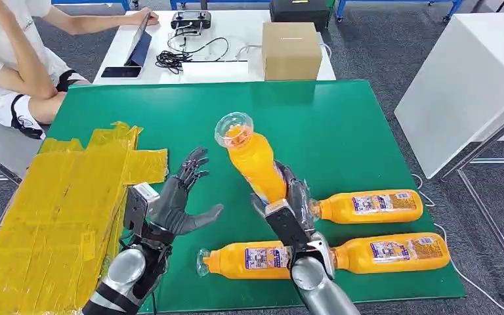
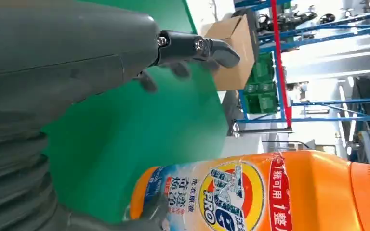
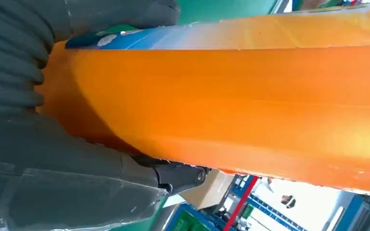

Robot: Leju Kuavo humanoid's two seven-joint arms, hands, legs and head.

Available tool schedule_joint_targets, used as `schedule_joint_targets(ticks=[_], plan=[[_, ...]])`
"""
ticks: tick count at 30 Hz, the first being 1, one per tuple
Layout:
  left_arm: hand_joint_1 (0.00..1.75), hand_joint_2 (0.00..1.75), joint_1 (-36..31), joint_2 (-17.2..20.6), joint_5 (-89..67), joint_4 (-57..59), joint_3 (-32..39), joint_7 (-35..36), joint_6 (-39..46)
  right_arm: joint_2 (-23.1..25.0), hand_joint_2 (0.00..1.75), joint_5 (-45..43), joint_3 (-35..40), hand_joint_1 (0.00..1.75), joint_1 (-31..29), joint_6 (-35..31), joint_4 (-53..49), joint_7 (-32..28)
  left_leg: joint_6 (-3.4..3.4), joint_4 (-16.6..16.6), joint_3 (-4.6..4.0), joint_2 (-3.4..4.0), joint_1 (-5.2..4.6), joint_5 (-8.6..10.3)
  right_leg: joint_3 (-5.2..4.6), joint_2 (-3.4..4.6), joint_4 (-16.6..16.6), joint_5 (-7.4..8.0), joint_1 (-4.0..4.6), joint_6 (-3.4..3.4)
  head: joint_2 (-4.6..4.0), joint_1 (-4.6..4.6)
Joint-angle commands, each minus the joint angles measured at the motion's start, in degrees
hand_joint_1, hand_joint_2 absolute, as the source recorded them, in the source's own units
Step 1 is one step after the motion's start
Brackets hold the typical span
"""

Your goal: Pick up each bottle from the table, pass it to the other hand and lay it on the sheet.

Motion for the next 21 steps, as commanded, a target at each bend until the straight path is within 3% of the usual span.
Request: schedule_joint_targets(ticks=[1,14,21], plan=[[0.00,1.75,-2.4,1.2,0.6,3.4,-1.6,0.2,-0.4,-0.8,1.75,-0.2,1.4,1.75,-3.0,0.1,4.5,0.2,-0.04,-0.1,0.14,0.06,0.01,-0.02,0.14,0.03,-0.1,-0.01,0.01,0.00,0.00,0.02],[0.00,1.75,-3.2,0.6,4.0,1.1,-3.2,-0.4,-2.2,1.4,1.75,1.4,5.0,1.75,-6.1,0.7,10.8,0.5,-0.08,0.0,0.18,0.10,0.05,-0.05,0.18,0.06,0.0,-0.03,0.05,-0.02,0.00,0.00],[0.00,1.75,-5.0,0.3,6.7,1.3,-3.9,-0.4,-3.1,4.1,1.75,6.9,12.6,1.75,-10.6,0.7,18.9,1.2,-0.05,0.0,0.12,0.18,0.03,-0.05,0.08,0.13,0.0,-0.01,0.03,-0.01,0.00,0.02]])
